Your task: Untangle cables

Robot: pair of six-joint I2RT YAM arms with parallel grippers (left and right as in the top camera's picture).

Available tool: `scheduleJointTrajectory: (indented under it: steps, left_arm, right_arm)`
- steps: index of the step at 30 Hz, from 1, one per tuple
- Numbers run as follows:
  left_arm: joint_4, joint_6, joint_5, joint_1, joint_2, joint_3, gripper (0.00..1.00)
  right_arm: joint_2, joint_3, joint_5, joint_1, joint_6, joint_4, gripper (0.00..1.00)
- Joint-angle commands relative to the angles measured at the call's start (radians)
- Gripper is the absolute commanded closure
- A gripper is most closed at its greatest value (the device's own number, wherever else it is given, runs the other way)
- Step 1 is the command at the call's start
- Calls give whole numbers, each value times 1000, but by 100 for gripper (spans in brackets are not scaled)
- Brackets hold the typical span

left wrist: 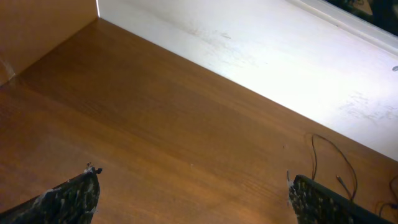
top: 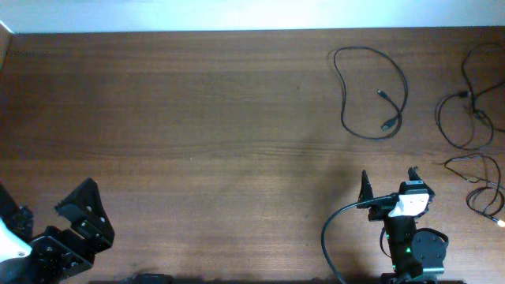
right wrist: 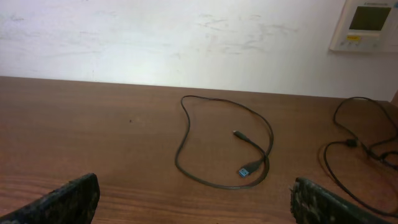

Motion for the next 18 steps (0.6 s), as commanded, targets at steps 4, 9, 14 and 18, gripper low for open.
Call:
scheduleJointTrajectory:
  steps: [4,9,14,18]
  left_arm:
    - [0,16,-14,11,2,-2,1]
    - [0,16,56,101,-174,-63,1]
    - [98,11,132,181,-586,-409,1]
    - [367,12,205,185,-744,-795,1]
  right_arm:
    - [-8,-5,9,10,-7,-4,2]
    - [-8,-5,9,10,-7,-4,2]
    - [-8,-5,9,10,-7,-4,2]
    - [-8,-5,9,10,-7,-4,2]
